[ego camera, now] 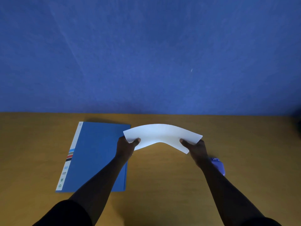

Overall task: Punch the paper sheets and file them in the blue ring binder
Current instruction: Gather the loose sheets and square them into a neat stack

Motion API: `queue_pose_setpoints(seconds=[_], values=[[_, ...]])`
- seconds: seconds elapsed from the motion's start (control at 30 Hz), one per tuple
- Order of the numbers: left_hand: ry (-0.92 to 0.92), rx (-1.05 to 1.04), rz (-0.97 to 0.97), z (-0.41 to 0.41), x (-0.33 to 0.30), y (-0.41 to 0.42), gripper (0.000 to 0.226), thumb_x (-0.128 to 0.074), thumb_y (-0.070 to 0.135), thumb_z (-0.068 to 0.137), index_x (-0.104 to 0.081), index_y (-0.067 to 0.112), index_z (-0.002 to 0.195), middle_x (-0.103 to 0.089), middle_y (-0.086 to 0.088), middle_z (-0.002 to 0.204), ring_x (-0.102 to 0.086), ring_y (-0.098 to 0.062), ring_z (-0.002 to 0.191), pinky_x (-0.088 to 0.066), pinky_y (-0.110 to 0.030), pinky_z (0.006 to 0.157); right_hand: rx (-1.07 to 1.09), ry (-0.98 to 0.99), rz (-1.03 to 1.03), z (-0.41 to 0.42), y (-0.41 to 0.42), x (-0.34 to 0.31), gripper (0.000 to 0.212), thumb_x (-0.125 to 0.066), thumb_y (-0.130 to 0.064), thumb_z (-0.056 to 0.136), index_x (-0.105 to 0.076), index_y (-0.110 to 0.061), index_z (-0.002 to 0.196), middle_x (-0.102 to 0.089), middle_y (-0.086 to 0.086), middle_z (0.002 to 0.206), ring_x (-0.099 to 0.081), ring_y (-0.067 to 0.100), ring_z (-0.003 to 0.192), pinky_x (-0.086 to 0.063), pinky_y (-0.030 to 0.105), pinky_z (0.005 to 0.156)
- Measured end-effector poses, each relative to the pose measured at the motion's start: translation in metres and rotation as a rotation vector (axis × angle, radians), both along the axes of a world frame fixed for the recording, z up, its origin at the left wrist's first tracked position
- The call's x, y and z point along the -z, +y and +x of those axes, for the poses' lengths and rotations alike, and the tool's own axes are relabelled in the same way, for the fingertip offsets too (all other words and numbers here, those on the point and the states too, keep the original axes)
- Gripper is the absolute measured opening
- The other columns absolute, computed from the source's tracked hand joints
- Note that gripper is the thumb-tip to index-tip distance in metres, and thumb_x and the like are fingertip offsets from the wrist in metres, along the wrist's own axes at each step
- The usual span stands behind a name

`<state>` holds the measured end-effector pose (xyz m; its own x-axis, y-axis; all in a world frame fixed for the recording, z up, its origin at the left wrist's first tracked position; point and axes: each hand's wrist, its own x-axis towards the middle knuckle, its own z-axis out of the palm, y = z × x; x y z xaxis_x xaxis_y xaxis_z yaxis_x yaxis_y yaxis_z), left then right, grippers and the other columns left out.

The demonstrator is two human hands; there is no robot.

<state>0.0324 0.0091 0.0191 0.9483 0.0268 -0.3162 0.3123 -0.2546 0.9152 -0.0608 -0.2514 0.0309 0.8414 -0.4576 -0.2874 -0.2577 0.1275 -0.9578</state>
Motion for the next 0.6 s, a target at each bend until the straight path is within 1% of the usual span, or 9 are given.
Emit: queue_pose_setpoints(seconds=[0.13, 0.23, 0.3, 0.37, 0.43, 0.5, 0.57, 0.6], values=[[-0.004, -0.011, 0.017, 0.0006, 0.0000, -0.0030, 0.029, -0.079, 0.010, 0.079, -0.067, 0.010, 0.106, -0.070, -0.007, 0.100, -0.068, -0.025, 0.092, -0.056, -0.037, 0.084, 0.040, -0.006, -0.005, 0.0011, 0.0011, -0.0008, 0.023, -0.075, -0.003, 0.081, -0.068, -0.022, 0.091, -0.072, -0.002, 0.094, -0.070, 0.012, 0.087, -0.058, 0.030, 0.078], [-0.021, -0.018, 0.005, 0.0004, -0.0026, -0.0027, 0.033, -0.081, 0.010, 0.077, -0.068, 0.011, 0.106, -0.070, -0.004, 0.100, -0.067, -0.021, 0.091, -0.055, -0.034, 0.082, 0.036, -0.007, -0.024, 0.0019, 0.0002, -0.0034, 0.024, -0.076, -0.004, 0.080, -0.068, -0.023, 0.091, -0.072, -0.003, 0.094, -0.070, 0.010, 0.086, -0.058, 0.026, 0.076], [-0.028, 0.005, 0.016, 0.0000, -0.0016, -0.0014, 0.039, -0.083, 0.011, 0.074, -0.066, 0.012, 0.109, -0.068, -0.002, 0.102, -0.065, -0.019, 0.091, -0.055, -0.033, 0.081, 0.005, -0.002, -0.032, 0.0013, -0.0002, -0.0022, 0.026, -0.077, -0.002, 0.079, -0.067, -0.023, 0.091, -0.072, -0.005, 0.093, -0.069, 0.008, 0.084, -0.058, 0.022, 0.073], [-0.011, 0.008, 0.029, 0.0003, 0.0015, -0.0004, 0.043, -0.084, 0.012, 0.072, -0.065, 0.010, 0.111, -0.068, -0.004, 0.103, -0.065, -0.020, 0.092, -0.055, -0.033, 0.080, -0.021, 0.020, -0.049, 0.0008, 0.0003, -0.0002, 0.029, -0.077, -0.002, 0.079, -0.065, -0.025, 0.091, -0.070, -0.006, 0.092, -0.067, 0.004, 0.083, -0.056, 0.018, 0.069], [-0.002, 0.002, 0.033, 0.0008, 0.0025, -0.0015, 0.041, -0.083, 0.013, 0.074, -0.066, 0.007, 0.111, -0.069, -0.007, 0.104, -0.066, -0.023, 0.093, -0.056, -0.036, 0.082, -0.020, 0.040, -0.074, 0.0017, 0.0006, 0.0019, 0.028, -0.077, -0.004, 0.080, -0.063, -0.024, 0.093, -0.069, -0.005, 0.092, -0.065, 0.003, 0.082, -0.053, 0.016, 0.068], [-0.013, 0.001, 0.044, 0.0018, 0.0021, -0.0031, 0.036, -0.082, 0.013, 0.076, -0.067, 0.007, 0.109, -0.070, -0.009, 0.103, -0.066, -0.024, 0.092, -0.057, -0.040, 0.084, -0.007, 0.050, -0.102, 0.0044, -0.0005, 0.0018, 0.024, -0.077, -0.006, 0.080, -0.064, -0.020, 0.096, -0.069, -0.003, 0.091, -0.065, 0.004, 0.081, -0.053, 0.015, 0.066], [-0.020, 0.005, 0.064, 0.0045, -0.0003, -0.0021, 0.030, -0.081, 0.013, 0.077, -0.069, 0.006, 0.104, -0.071, -0.008, 0.099, -0.067, -0.025, 0.090, -0.057, -0.040, 0.083, -0.002, 0.057, -0.129, 0.0074, -0.0037, 0.0003, 0.021, -0.078, -0.008, 0.080, -0.066, -0.014, 0.096, -0.070, 0.002, 0.091, -0.065, 0.005, 0.078, -0.052, 0.012, 0.062], [-0.017, 0.014, 0.077, 0.0071, -0.0026, -0.0009, 0.027, -0.081, 0.014, 0.077, -0.069, 0.007, 0.100, -0.071, -0.007, 0.097, -0.067, -0.025, 0.088, -0.056, -0.039, 0.081, -0.010, 0.060, -0.147, 0.0091, -0.0064, -0.0012, 0.020, -0.079, -0.009, 0.079, -0.067, -0.012, 0.095, -0.071, 0.004, 0.091, -0.066, 0.007, 0.077, -0.052, 0.014, 0.061]])
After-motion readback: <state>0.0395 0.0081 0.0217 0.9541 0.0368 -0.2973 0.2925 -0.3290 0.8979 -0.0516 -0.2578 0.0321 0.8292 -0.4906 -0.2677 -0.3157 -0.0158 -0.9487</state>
